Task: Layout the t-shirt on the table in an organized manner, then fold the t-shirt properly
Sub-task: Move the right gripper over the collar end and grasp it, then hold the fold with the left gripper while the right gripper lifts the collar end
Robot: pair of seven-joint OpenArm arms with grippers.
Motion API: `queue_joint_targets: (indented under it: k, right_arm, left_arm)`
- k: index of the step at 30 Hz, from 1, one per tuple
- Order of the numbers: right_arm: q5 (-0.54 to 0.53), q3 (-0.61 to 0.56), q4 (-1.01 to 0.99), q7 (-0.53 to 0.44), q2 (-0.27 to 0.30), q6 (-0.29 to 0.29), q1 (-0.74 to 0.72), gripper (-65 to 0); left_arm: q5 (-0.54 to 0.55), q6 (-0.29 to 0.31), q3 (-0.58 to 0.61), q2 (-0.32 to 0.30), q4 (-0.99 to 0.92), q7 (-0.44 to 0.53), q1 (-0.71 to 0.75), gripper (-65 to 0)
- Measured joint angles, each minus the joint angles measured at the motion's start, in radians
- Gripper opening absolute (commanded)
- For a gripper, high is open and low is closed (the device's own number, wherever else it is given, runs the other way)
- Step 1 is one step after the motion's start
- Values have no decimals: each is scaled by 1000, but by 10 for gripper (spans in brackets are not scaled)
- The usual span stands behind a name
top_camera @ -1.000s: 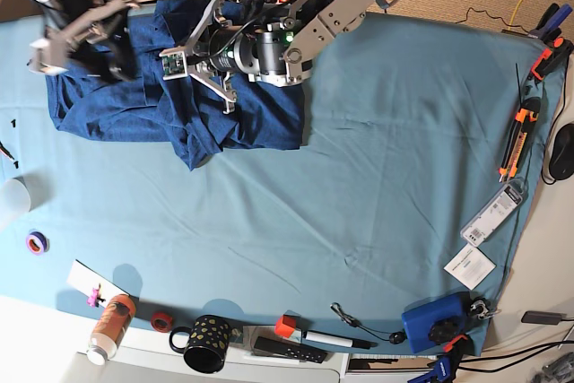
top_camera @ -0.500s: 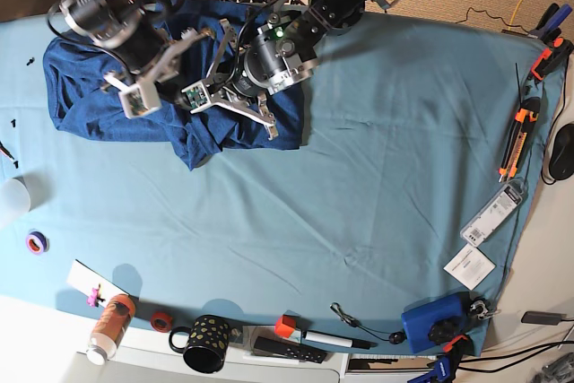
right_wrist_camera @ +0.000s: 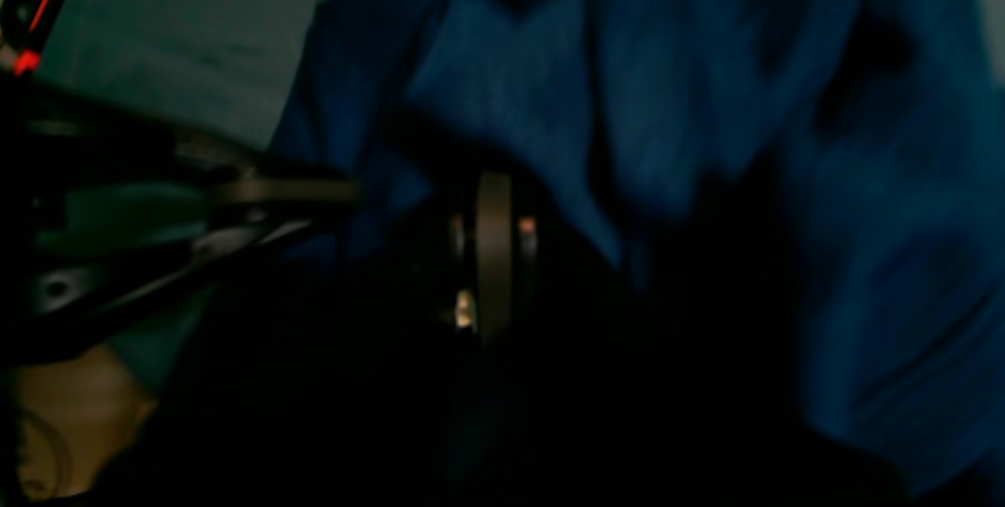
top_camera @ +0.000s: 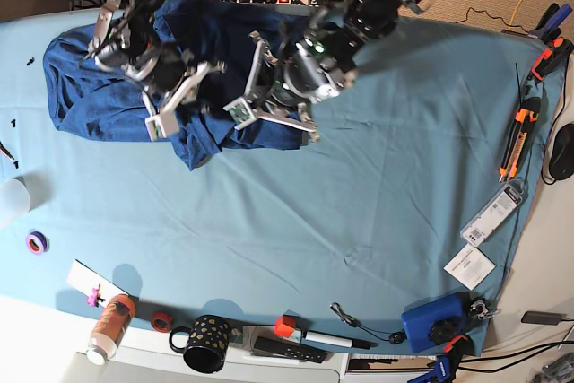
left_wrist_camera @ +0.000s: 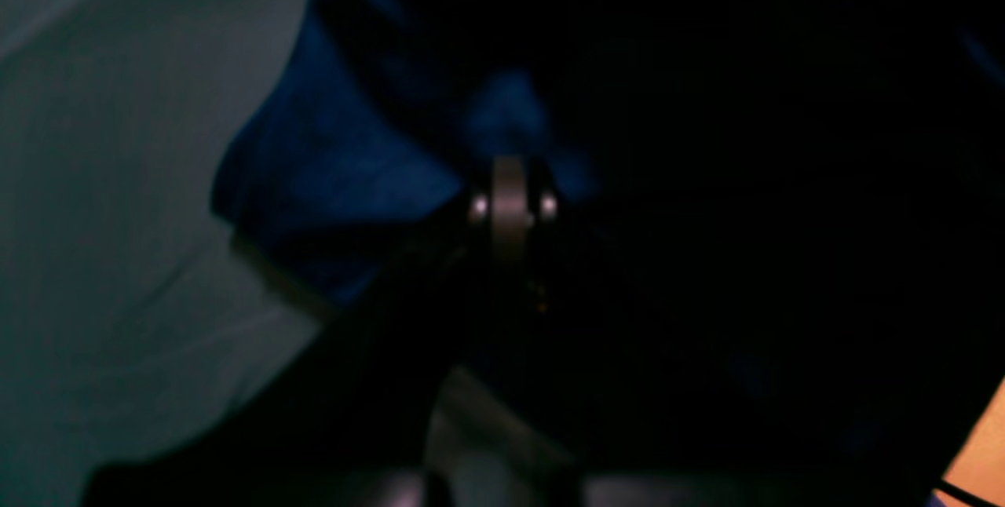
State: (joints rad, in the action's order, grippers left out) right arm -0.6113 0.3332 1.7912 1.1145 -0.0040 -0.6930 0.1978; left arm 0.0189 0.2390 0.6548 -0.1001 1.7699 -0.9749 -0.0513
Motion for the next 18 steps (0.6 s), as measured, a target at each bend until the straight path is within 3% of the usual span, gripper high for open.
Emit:
queue_joint_targets:
  k: [3, 7, 15, 18]
  right_arm:
    - [117, 0, 0, -23, 0, 19, -44, -650]
    - [264, -1, 0, -89, 32, 170, -67, -650]
    - [447, -2, -1, -130, 192, 388, -67, -650]
    - [456, 27, -1, -127, 271, 397, -68, -650]
  left_arm:
    - [39, 24, -15, -11, 0, 0, 0, -650]
    - [55, 31, -15, -11, 0, 0, 1, -650]
    - [58, 31, -15, -11, 0, 0, 1, -650]
    - [58, 31, -15, -11, 0, 5, 1, -650]
